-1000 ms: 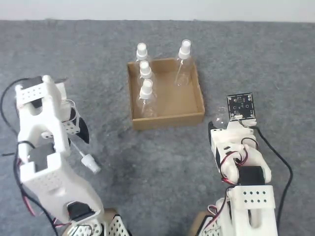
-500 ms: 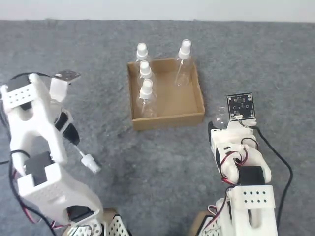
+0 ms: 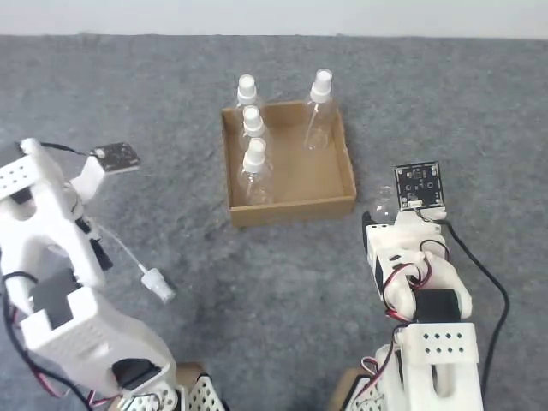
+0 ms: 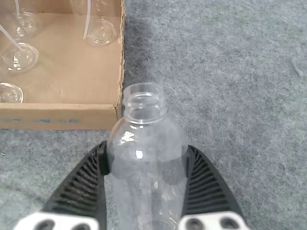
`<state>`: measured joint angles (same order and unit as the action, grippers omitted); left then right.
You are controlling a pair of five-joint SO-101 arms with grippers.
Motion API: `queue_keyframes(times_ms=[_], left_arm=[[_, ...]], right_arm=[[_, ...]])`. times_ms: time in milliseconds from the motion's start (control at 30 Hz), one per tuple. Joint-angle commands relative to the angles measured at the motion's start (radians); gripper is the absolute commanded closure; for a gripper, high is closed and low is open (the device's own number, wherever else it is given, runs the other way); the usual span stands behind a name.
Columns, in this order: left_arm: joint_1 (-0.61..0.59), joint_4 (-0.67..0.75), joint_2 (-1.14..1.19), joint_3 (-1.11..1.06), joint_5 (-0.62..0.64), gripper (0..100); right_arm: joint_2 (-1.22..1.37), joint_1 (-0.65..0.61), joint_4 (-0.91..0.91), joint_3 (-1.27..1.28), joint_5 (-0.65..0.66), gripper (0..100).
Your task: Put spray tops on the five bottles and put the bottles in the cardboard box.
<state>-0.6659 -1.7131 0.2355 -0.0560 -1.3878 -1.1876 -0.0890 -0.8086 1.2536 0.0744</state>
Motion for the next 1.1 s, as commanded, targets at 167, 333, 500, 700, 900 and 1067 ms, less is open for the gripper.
queue_keyframes(times_ms=[167, 333, 500, 700, 900, 1067], left_arm=[[-0.006, -0.041, -0.071, 0.025, -0.198, 81], [-0.008, -0.041, -0.072, 0.024, -0.221, 84], [-0.017, -0.041, -0.184, -0.059, -0.276, 84], [-0.009, 0.075, -0.483, -0.311, -0.351, 80], [0.005, 0.348, -0.669, -0.611, -0.356, 73], [0.054, 0.563, -0.775, -0.823, -0.350, 72]], right_arm=[[-0.025, 0.002, 0.028, -0.017, 0.026, 98.9], [-0.025, 0.002, 0.028, -0.018, 0.026, 98.9], [-0.025, 0.001, 0.028, -0.020, 0.026, 98.9], [-0.025, 0.001, 0.028, -0.021, 0.026, 98.9], [-0.025, 0.001, 0.028, -0.021, 0.026, 98.9], [-0.025, 0.001, 0.028, -0.021, 0.026, 98.9]])
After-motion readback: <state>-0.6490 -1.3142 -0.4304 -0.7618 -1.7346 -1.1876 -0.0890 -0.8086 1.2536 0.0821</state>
